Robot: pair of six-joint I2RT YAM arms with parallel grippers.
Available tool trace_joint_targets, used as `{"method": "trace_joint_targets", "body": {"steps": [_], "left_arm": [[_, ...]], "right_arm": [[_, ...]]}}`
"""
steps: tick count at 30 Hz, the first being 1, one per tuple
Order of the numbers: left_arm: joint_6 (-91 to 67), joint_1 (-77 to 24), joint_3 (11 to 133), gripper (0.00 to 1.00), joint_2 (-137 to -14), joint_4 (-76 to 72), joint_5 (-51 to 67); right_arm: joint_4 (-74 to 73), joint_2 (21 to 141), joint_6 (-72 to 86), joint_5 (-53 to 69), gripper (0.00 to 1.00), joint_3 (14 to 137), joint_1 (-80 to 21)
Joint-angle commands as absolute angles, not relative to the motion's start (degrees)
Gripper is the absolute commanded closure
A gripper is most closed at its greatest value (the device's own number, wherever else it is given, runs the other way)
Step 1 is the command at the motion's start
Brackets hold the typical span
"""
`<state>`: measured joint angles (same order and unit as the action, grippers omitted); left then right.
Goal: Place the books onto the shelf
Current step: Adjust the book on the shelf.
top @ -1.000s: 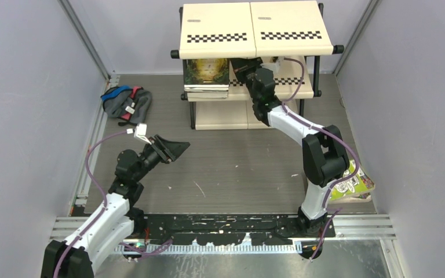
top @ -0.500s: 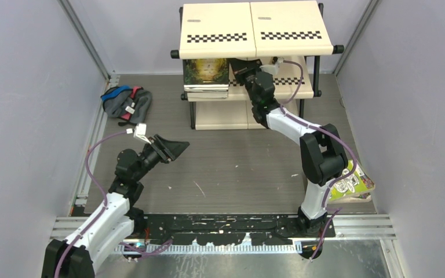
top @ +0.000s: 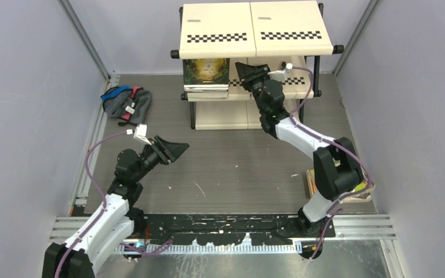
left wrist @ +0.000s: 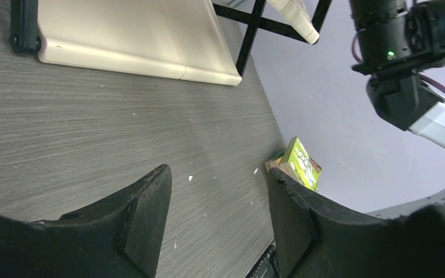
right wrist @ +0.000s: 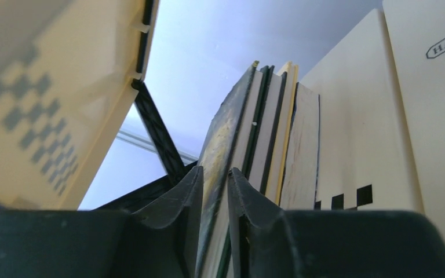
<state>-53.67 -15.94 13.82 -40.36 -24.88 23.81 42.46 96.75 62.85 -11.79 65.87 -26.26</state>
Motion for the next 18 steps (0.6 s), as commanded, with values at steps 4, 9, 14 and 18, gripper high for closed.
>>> {"method": "trace_joint_targets", "body": {"steps": [4,9,14,18], "left_arm": [[-51.8,-15.5,18.0,0.29,-41.7,-25.2,26.2],[-51.8,-15.5,19.1,0.02,-44.0,-26.3,28.3],[-52.8,-15.9,19.3,0.02,-44.0,-27.2,29.4],[-53.0,-17.5,19.1,0.03,-43.2,-27.2,29.6]], "right_arm": [[28.8,82.9,56.5,-16.1,0.61,62.7,-27.2],[17.3,74.1,54.4,-18.1,0.53,57.6,-27.5],[4.7,64.6,53.0,-22.8,0.44,51.6,-28.4],[-7.2,56.2,54.2,-29.7,0.42,47.3,-30.2]]}}
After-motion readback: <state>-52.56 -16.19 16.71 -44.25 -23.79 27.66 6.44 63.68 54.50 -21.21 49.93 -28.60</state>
